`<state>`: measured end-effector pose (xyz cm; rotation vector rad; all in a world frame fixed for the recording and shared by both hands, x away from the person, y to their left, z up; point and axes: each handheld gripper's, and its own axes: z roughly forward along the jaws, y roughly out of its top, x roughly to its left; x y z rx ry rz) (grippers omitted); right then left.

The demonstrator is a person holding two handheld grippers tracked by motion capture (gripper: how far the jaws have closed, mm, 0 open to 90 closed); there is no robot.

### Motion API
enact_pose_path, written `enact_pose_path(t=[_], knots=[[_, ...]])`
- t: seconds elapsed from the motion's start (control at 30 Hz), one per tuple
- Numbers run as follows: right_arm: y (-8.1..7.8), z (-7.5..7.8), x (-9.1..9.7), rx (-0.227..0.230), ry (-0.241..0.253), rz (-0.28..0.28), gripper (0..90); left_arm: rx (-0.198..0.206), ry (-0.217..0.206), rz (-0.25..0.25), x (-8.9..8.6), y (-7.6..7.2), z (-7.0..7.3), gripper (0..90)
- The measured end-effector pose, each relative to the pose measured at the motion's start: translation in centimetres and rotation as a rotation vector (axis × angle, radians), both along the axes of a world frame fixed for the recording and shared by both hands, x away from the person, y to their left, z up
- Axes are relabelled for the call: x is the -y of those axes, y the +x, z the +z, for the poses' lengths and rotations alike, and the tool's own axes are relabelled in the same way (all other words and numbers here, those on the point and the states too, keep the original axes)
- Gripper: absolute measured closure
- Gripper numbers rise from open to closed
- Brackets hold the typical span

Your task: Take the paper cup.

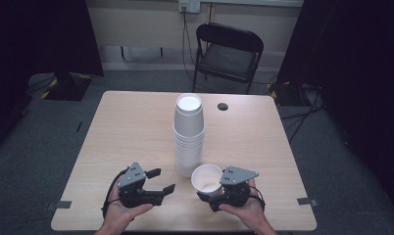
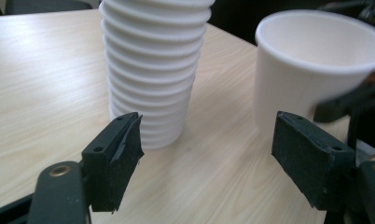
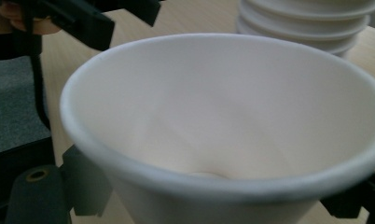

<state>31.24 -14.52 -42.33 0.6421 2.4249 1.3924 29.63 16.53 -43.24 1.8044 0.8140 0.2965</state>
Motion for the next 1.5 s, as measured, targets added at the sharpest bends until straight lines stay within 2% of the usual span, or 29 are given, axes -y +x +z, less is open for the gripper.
enact_pose_path(t=[0.07, 0.17, 0.43, 0.57, 0.63, 0.73, 0.97, 1.17, 1.5], knots=[[0.2, 0.1, 0.3, -0.007, 0.012, -0.010, 15.2, 0.008, 0.012, 0.010, -0.4, 0.1, -0.4, 22.5], [0.6, 0.3, 0.7, -0.008, 0.019, -0.034, 15.2, -0.004, 0.036, 0.032, -0.8, 0.3, -0.8, 15.8], [2.1, 0.8, 1.8, -0.010, 0.031, -0.122, 15.4, -0.006, 0.032, 0.046, -2.1, 0.7, -1.5, 15.6], [3.0, 1.1, 2.3, -0.002, 0.038, -0.155, 15.4, 0.018, 0.034, 0.024, -2.5, 0.7, -1.7, 15.6], [3.5, 1.3, 2.6, -0.003, 0.052, -0.173, 15.5, 0.008, 0.035, 0.034, -2.5, 0.7, -1.7, 15.6], [4.0, 1.5, 3.0, 0.003, 0.052, -0.196, 15.4, 0.015, 0.041, 0.035, -2.6, 0.6, -1.8, 15.6], [5.5, 0.9, 3.8, -0.003, 0.055, -0.242, 15.4, 0.020, 0.057, 0.048, -2.8, 0.8, -2.1, 15.6], [7.0, 0.5, 3.9, -0.005, 0.040, -0.276, 15.5, 0.013, 0.053, 0.059, -3.0, 0.9, -2.1, 15.6], [9.4, 0.0, 4.4, -0.016, 0.062, -0.331, 15.5, -0.004, 0.055, 0.072, -3.2, 1.0, -2.2, 15.6]])
